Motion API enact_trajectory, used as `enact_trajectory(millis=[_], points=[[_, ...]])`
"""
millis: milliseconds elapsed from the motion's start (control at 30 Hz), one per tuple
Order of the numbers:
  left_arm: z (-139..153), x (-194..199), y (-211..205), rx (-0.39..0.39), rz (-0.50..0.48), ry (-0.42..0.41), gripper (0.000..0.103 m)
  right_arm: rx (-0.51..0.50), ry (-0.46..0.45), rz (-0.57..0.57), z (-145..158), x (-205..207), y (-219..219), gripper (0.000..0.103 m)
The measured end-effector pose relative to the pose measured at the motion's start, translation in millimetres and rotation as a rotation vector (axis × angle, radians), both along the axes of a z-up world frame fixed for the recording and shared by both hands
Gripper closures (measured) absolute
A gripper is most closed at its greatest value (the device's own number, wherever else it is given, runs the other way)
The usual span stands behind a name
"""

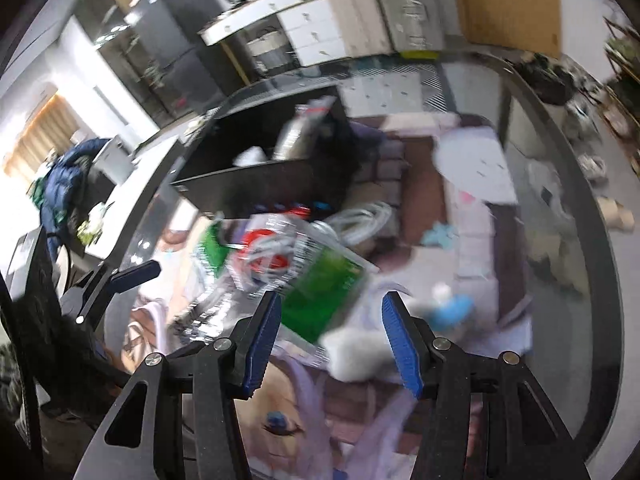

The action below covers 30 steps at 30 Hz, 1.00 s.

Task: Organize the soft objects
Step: 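Grasp the adidas lace bag with the left tool while the right tool grasps the white plush toy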

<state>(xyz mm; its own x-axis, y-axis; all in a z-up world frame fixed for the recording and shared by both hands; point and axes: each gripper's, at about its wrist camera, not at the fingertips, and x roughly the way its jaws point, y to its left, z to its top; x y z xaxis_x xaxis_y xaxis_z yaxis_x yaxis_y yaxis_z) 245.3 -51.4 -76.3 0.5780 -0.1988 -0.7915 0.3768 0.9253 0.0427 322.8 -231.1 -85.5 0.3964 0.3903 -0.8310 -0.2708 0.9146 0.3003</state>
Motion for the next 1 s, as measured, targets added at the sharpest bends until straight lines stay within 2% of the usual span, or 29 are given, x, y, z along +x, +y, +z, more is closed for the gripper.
enact_trajectory(millis=[167, 233, 333, 400, 467, 567, 733, 867, 1000], points=[[-14.1, 3.7, -14.6, 0.039, -0.013, 0.027, 0.005, -0.009, 0.064, -0.059, -16.6, 2.3, -19.3, 0.049], [-19.1, 7.6, -17.6, 0.053, -0.014, 0.039, 0.007, -0.005, 0.062, -0.061, -18.0, 3.5, -23.8, 0.049], [-27.7, 10.0, -19.9, 0.069, -0.018, 0.078, 0.028, -0.023, 0.06, -0.073, -18.1, 4.4, -27.6, 0.049], [-26.7, 9.4, -18.5, 0.028, -0.029, 0.109, 0.051, -0.02, 0.062, -0.074, -15.6, 2.9, -28.3, 0.049], [-22.7, 5.6, -15.8, 0.041, -0.011, 0.103, 0.057, -0.015, 0.042, -0.081, -8.8, -0.5, -31.2, 0.049], [-12.5, 1.0, -3.2, -0.005, 0.011, 0.095, 0.059, -0.023, 0.022, -0.079, -2.5, -6.7, -32.3, 0.049], [1.3, -3.7, 10.0, -0.025, 0.051, 0.049, 0.06, -0.015, 0.102, -0.067, -21.1, -5.2, -28.7, 0.049], [4.6, -1.5, 16.4, -0.049, 0.065, 0.053, 0.06, -0.083, 0.072, -0.055, -26.0, 4.4, -15.7, 0.049], [4.8, 1.7, 20.1, -0.045, 0.07, 0.056, 0.06, -0.181, 0.045, 0.027, -32.4, 10.2, 9.4, 0.049]])
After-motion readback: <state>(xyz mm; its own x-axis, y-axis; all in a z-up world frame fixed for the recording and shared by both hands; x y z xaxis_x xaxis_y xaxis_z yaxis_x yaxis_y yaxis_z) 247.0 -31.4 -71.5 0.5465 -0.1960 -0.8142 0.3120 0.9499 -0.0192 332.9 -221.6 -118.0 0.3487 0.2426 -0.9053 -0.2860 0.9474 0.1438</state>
